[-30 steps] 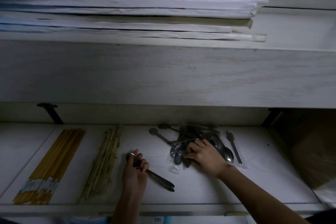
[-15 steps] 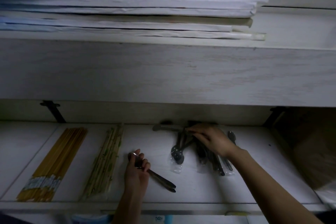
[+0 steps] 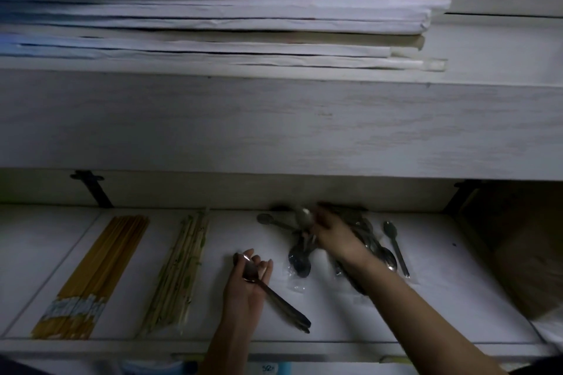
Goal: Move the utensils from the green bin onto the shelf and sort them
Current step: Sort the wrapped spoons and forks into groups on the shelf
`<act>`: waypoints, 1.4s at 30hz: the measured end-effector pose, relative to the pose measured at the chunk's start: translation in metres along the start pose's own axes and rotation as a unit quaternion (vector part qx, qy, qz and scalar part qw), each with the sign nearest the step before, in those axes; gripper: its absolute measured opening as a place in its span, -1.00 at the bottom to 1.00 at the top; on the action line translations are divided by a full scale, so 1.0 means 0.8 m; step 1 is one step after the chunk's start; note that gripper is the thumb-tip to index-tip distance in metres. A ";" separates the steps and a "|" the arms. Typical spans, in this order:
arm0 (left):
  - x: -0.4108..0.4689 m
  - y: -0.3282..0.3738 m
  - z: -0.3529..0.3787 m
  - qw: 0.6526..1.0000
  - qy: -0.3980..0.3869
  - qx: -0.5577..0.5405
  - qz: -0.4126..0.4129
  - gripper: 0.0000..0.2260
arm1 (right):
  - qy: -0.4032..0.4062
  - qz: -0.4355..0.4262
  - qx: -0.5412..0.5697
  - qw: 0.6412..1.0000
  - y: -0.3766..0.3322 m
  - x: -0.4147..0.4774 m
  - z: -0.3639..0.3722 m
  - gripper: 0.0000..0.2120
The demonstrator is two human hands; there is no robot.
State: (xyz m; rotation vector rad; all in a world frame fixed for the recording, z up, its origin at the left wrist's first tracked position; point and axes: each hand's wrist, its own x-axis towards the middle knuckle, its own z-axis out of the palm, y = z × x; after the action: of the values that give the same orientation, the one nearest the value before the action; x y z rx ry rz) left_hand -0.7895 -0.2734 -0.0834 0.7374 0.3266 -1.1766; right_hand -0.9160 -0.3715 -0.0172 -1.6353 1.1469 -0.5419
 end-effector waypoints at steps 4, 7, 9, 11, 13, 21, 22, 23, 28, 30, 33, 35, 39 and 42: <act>0.000 -0.017 0.003 0.999 -0.009 0.051 -0.003 -0.78 | -0.091 0.046 0.038 0.994 0.022 -0.016 0.048 -0.78; 0.000 -0.022 0.005 0.998 -0.025 0.036 -0.040 -0.62 | -0.072 0.087 0.064 0.992 0.027 -0.026 0.075 -0.83; -0.005 -0.023 0.007 0.997 -0.038 0.033 -0.054 -0.61 | -0.037 0.096 0.065 0.993 0.032 -0.028 0.083 -0.79; -0.010 -0.022 0.010 0.998 -0.034 0.027 -0.056 -0.62 | -0.009 0.094 0.072 0.993 0.036 -0.030 0.086 -0.79; -0.010 -0.023 0.010 0.998 -0.035 0.025 -0.054 -0.63 | 0.022 0.098 0.074 0.992 0.040 -0.032 0.088 -0.84; -0.012 -0.034 0.016 0.998 -0.051 -0.014 -0.027 -0.74 | 0.064 0.115 0.057 0.990 0.045 -0.042 0.089 -0.78; -0.012 -0.035 0.017 0.998 -0.053 -0.016 -0.025 -0.75 | 0.066 0.112 0.048 0.990 0.045 -0.043 0.089 -0.80; -0.013 -0.036 0.019 0.998 -0.051 -0.014 -0.023 -0.76 | 0.066 0.110 0.040 0.991 0.046 -0.044 0.089 -0.82; -0.020 -0.042 0.022 0.998 -0.052 0.033 -0.012 -0.80 | 0.054 0.102 -0.027 0.993 0.049 -0.041 0.088 -0.82; -0.020 -0.043 0.022 0.997 -0.044 0.059 -0.020 -0.86 | 0.029 0.089 -0.048 0.994 0.048 -0.041 0.087 -0.78; -0.021 -0.037 0.024 0.999 -0.014 0.047 -0.012 -0.80 | -0.037 0.065 -0.047 0.996 0.044 -0.049 0.083 -0.73; -0.021 -0.030 0.022 1.000 -0.013 0.017 -0.018 -0.79 | -0.083 0.069 -0.051 0.993 0.042 -0.058 0.072 -0.66; -0.009 -0.023 0.015 0.999 0.003 -0.038 -0.007 -0.82 | -0.182 0.096 -0.071 0.976 0.044 -0.072 0.056 -0.64; -0.005 -0.025 0.015 0.999 -0.005 -0.030 -0.010 -0.84 | -0.176 0.090 -0.049 0.979 0.048 -0.075 0.057 -0.63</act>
State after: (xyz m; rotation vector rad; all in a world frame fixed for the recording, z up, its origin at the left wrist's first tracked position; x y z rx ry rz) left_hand -0.8107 -0.2828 -0.0793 0.6773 0.3601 -1.1830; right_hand -0.9225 -0.2981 -0.0587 -1.6120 1.0527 -0.0744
